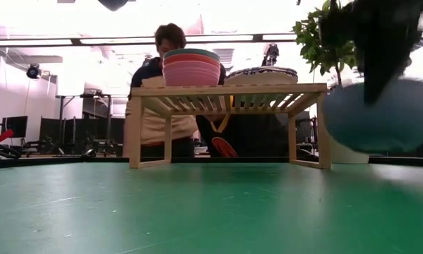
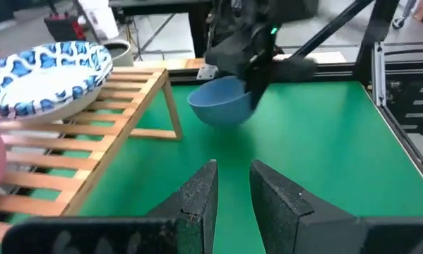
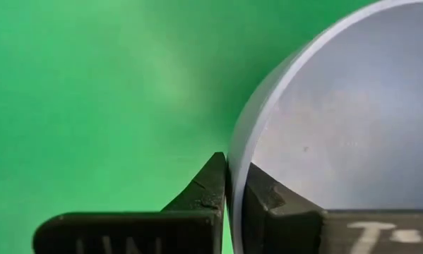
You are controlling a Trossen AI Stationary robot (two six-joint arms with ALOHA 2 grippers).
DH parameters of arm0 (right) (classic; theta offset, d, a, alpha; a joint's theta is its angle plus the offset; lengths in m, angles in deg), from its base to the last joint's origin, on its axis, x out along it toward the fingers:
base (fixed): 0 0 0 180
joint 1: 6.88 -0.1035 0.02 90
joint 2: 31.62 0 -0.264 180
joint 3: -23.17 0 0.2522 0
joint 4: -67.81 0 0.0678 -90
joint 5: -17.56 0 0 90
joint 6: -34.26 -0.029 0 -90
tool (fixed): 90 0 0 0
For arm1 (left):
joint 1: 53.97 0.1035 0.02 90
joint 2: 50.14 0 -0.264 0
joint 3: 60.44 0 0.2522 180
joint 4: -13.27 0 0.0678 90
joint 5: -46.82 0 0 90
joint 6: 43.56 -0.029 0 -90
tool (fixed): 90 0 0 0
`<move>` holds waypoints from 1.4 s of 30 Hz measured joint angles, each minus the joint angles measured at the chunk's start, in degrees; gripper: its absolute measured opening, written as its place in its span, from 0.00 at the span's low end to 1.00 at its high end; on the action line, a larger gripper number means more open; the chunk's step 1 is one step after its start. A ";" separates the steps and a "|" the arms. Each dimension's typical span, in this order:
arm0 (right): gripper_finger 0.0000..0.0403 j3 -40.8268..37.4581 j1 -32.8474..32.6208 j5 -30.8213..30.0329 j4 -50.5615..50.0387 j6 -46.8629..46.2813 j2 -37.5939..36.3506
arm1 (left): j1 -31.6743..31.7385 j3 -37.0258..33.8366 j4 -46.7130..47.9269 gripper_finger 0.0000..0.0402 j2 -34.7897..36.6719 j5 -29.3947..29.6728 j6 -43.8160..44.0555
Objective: Place and stack bowls onto a shelf
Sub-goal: Stack the blue bowl on top of the green bowl on the shelf
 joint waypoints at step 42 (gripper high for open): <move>0.02 67.29 21.99 -11.89 2.89 75.40 27.49 | -1.99 -12.33 -11.19 0.16 12.50 -0.13 -2.09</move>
